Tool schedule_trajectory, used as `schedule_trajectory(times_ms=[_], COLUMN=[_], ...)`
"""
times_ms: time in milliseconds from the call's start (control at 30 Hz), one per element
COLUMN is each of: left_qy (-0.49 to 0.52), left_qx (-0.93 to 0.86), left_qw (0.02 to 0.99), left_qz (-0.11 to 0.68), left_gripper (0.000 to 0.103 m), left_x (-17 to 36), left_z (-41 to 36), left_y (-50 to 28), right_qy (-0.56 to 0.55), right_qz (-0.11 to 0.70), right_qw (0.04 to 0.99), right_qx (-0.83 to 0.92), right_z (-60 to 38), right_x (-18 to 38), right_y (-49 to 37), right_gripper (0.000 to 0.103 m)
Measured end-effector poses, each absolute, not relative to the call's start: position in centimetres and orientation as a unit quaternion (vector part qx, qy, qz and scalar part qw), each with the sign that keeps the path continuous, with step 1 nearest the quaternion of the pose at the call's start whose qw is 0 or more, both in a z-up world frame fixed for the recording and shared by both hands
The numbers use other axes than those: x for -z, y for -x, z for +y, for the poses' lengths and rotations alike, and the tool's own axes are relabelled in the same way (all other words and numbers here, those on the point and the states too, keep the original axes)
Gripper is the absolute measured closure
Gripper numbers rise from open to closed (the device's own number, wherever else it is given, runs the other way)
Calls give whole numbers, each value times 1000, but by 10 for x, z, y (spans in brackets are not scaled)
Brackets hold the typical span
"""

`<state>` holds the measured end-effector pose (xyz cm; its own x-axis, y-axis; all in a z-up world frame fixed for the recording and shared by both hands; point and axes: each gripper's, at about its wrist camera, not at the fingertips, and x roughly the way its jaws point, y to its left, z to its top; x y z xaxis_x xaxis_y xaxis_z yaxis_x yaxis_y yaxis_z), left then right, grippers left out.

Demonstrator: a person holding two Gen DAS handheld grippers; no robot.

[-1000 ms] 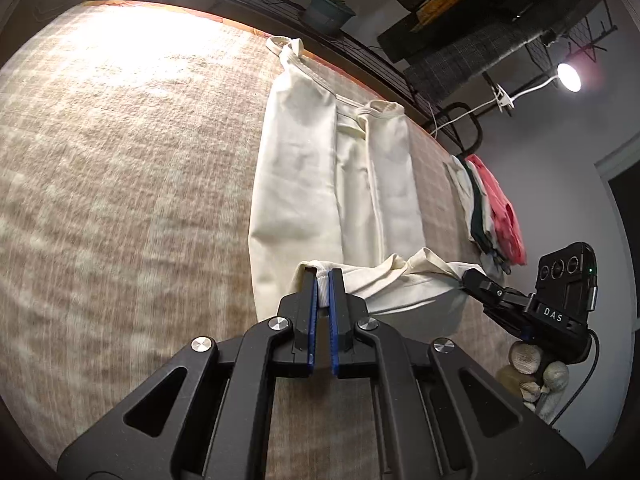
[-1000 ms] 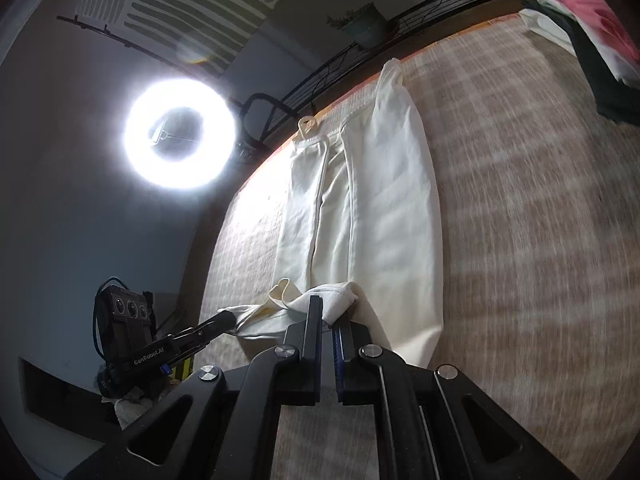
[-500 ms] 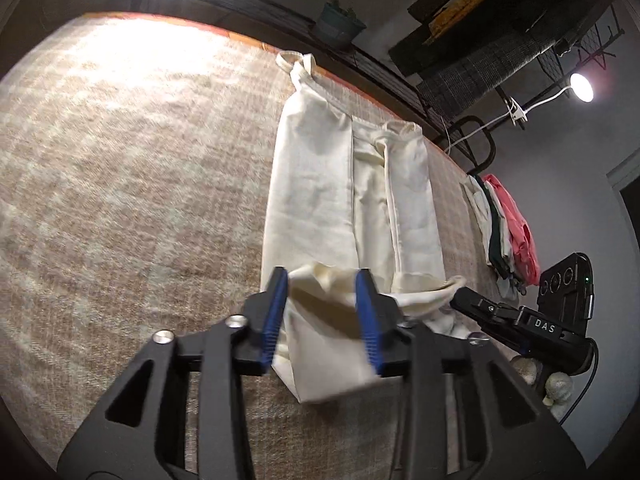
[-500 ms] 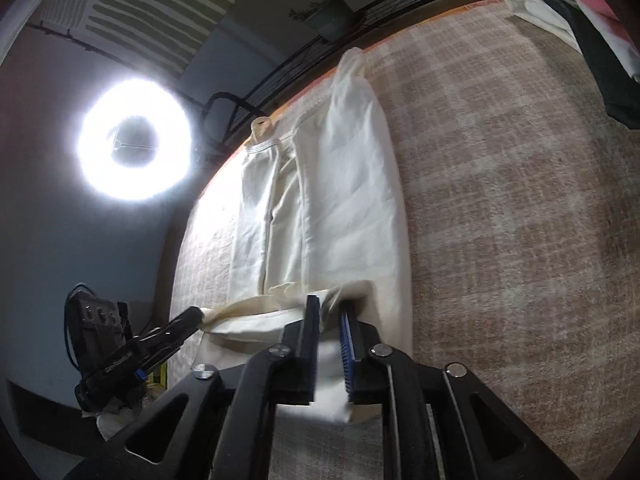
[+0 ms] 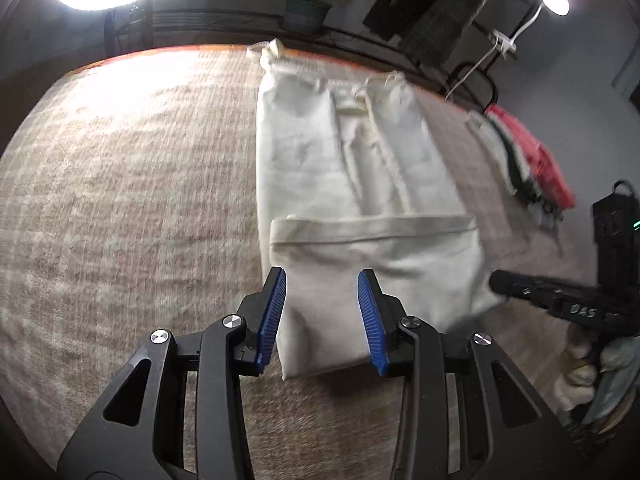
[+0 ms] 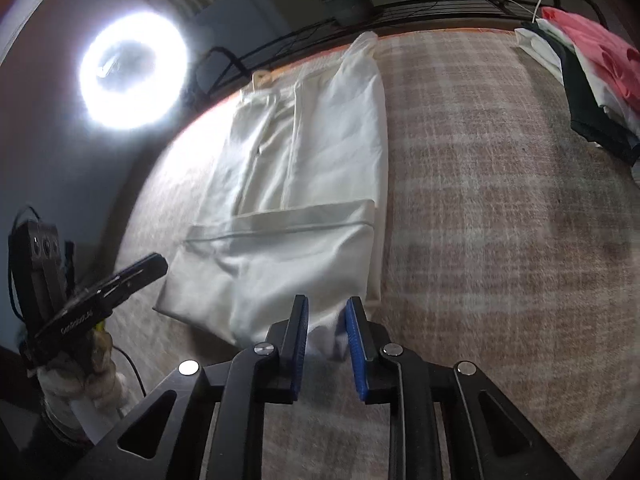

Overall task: Fold small clothes
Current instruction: 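Grasp the hem with the right tool and fold it up toward the straps, then grasp the straps with the left tool and fold them down over the hem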

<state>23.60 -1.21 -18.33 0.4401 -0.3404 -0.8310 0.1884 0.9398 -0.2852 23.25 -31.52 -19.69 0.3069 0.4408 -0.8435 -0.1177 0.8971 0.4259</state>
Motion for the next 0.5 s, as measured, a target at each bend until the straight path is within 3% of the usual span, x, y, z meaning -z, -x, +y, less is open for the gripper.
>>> schedule_trajectory(times_ms=[133, 333, 500], left_qy=[26, 22, 44], left_qx=[136, 124, 123], left_qw=[844, 857, 866], left_qz=[518, 500, 482], left_gripper=[66, 66, 66], left_x=[206, 195, 172], left_z=[-15, -6, 0], left_y=[-223, -221, -239], right_qy=[-93, -75, -46], right_qz=[581, 557, 500], right_qw=[792, 810, 843], right_qx=[-160, -168, -193], right_z=[-312, -318, -312], right_x=[209, 193, 165], right_y=[-219, -207, -205], right_gripper=[83, 83, 73])
